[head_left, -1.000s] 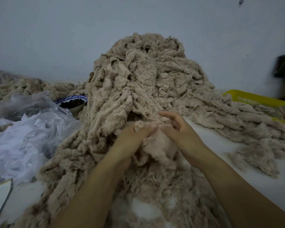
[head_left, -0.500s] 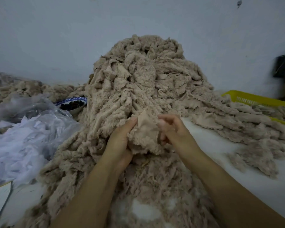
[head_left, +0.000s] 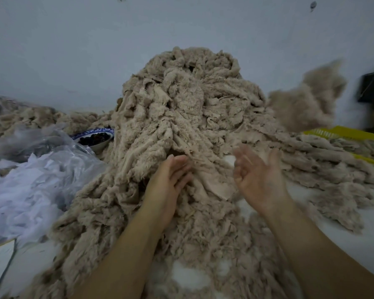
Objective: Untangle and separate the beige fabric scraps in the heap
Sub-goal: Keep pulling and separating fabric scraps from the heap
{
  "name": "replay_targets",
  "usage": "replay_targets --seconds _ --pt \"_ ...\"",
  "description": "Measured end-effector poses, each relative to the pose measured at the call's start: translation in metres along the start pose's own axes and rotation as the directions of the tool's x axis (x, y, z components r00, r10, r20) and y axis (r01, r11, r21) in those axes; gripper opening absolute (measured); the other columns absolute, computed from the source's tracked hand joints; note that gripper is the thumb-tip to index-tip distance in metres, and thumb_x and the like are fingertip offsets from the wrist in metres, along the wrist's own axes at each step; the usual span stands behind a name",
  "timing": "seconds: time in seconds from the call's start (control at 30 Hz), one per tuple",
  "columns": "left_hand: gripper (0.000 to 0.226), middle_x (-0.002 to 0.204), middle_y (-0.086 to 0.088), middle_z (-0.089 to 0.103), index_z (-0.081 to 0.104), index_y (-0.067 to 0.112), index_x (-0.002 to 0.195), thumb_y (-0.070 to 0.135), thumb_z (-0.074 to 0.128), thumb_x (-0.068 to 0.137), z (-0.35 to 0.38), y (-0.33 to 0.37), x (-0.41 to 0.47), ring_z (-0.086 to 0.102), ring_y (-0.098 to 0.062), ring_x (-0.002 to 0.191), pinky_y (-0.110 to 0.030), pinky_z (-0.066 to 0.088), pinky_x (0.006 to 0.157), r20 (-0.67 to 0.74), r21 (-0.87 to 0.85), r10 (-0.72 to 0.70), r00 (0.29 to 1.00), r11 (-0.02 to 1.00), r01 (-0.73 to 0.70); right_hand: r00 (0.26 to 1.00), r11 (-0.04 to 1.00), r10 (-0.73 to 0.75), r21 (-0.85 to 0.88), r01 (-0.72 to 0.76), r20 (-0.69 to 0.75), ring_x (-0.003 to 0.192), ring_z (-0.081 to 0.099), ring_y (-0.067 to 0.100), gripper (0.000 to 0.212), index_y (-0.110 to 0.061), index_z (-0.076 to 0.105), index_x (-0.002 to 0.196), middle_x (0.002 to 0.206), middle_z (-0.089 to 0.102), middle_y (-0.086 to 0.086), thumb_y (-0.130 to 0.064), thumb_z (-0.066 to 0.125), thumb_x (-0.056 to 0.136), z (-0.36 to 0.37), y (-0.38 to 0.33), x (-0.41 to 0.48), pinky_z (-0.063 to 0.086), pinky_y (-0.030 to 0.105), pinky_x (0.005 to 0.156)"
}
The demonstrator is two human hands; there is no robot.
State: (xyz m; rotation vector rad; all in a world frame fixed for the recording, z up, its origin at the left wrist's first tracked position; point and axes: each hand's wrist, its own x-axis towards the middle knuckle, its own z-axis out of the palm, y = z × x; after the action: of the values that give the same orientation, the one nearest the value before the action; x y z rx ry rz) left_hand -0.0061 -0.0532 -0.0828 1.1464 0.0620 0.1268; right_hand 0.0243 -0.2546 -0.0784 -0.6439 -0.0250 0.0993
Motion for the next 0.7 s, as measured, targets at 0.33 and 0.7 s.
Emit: replay_targets --seconds 0.33,0.7 --pt "0.025 0.097 -0.006 0.077 0.073 0.009 0.099 0.017 0.050 0.103 -0.002 -0.021 0.008 0.074 -0.016 0.092 -0.018 0.056 0.071 -0.023 0.127 -0.040 0.999 0.991 0.042 0.962 -0.192 -0.094 -0.953 0.234 0.255 0.057 0.041 0.006 0.038 -0.024 0.036 0.070 0.064 0.042 -0.006 -0.041 0.056 0.098 -0.010 0.046 0.007 0.029 0.023 0.052" --pt "0.059 0.146 0.001 0.049 0.036 0.030 0.153 0.048 0.051 0.098 -0.011 -0.024 0.016 0.058 -0.018 0.118 -0.038 0.053 0.095 -0.207 0.499 0.017 0.978 0.862 0.090 0.855 0.328 -0.426 -0.830 0.452 0.297 0.059 0.036 -0.001 0.035 -0.025 0.038 0.070 0.061 0.039 -0.017 -0.035 0.044 0.103 0.016 0.037 -0.008 0.031 0.012 0.056"
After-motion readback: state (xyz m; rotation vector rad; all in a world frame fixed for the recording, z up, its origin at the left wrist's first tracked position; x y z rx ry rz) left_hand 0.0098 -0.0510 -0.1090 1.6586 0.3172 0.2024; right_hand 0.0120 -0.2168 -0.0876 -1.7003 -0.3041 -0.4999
